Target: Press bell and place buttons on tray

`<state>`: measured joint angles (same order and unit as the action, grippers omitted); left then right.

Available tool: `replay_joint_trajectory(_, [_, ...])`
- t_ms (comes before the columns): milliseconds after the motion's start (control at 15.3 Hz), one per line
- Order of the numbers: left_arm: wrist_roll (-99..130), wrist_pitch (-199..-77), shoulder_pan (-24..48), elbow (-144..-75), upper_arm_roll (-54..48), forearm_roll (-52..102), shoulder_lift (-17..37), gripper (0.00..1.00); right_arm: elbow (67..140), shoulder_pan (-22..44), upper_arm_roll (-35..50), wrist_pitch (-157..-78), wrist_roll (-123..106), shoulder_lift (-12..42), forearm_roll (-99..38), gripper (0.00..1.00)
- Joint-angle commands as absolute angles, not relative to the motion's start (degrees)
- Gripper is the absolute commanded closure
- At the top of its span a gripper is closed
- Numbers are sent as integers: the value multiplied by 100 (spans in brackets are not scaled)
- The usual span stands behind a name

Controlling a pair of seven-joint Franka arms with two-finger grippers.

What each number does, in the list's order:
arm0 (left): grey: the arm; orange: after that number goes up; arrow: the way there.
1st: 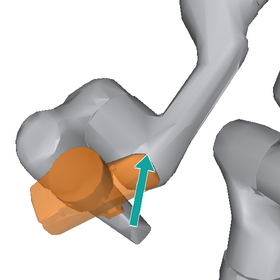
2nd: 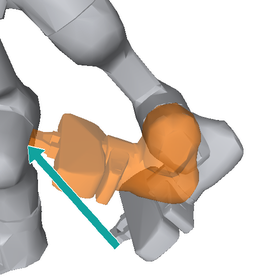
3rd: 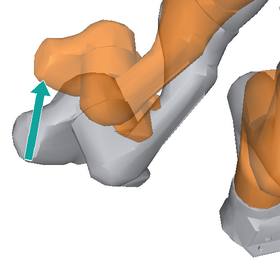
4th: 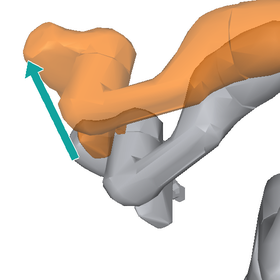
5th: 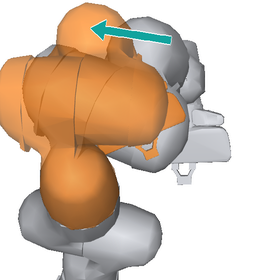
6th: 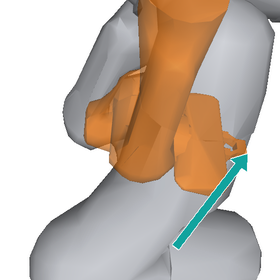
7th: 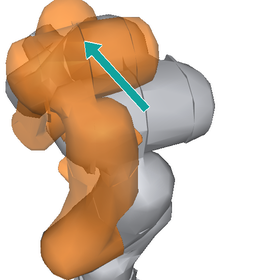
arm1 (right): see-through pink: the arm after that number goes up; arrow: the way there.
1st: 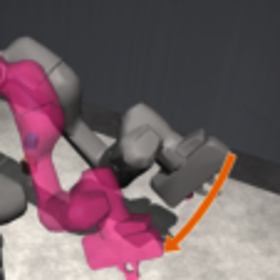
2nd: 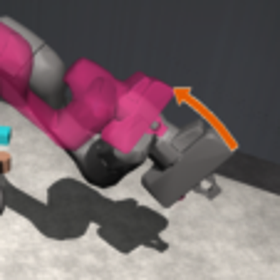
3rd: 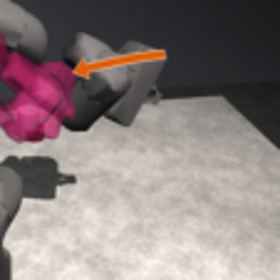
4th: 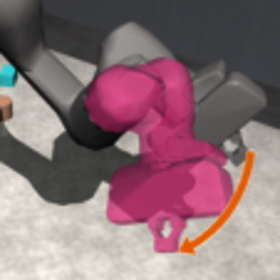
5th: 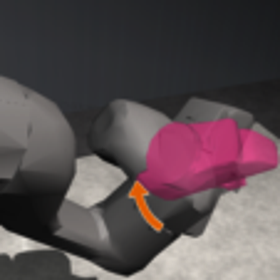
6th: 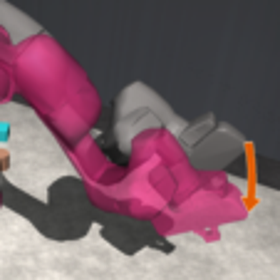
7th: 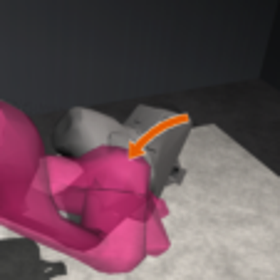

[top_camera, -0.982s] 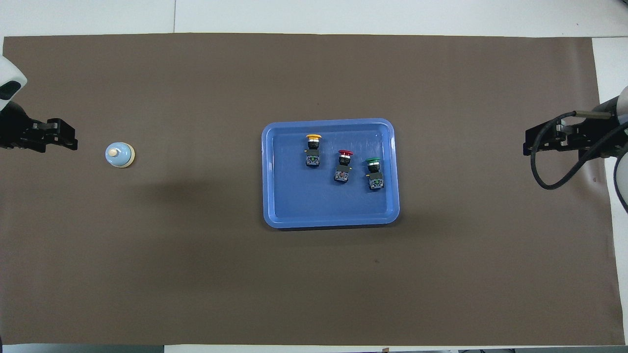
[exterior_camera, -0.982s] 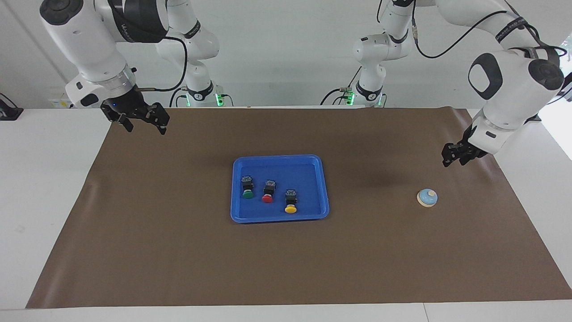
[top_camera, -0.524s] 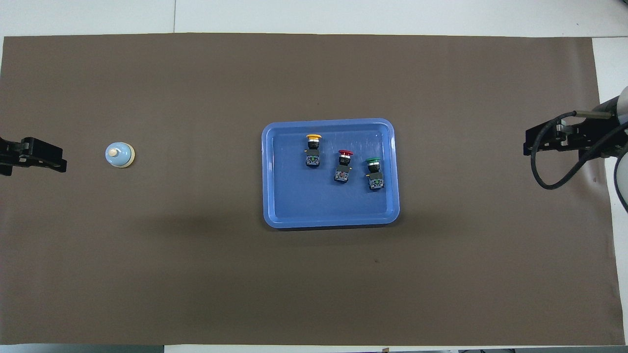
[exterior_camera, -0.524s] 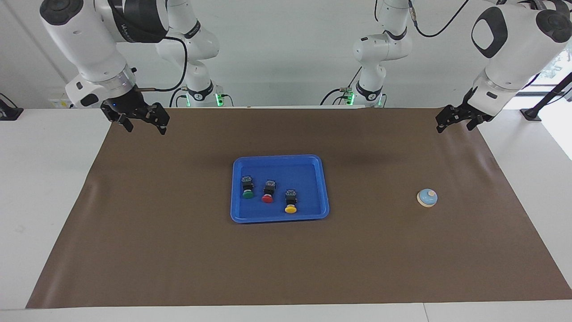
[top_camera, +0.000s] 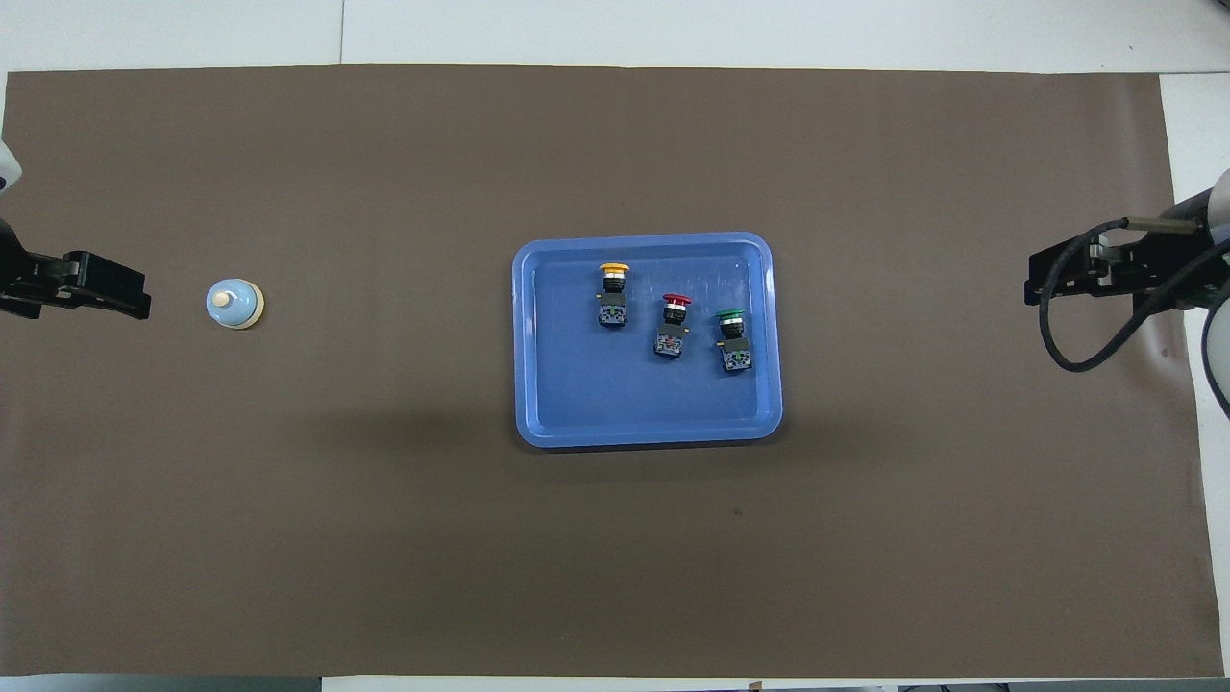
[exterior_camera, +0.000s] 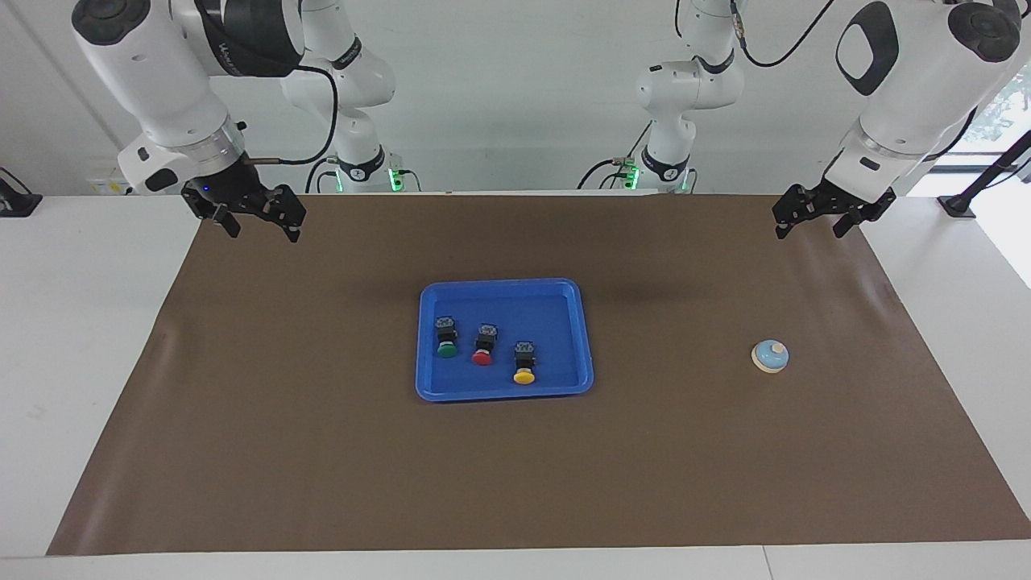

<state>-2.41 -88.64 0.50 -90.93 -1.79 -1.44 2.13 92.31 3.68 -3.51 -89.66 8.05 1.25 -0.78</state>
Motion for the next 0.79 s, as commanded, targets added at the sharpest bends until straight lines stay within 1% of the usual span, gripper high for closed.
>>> replay_joint_trajectory(0, [-352, -8579, 184, -8842, -26, -202, 351, 0, 9281, 290, -290, -8886, 835, 70, -44, 0])
replay_joint_trajectory(262, [-334, -8798, 185, -9008, -44, -123, 281, 0, 9281, 290, -290, -8886, 835, 70, -44, 0])
replay_joint_trajectory(720, [-272, -8833, 185, -8930, -44, -114, 334, 0, 9281, 290, -290, -8886, 835, 70, -44, 0])
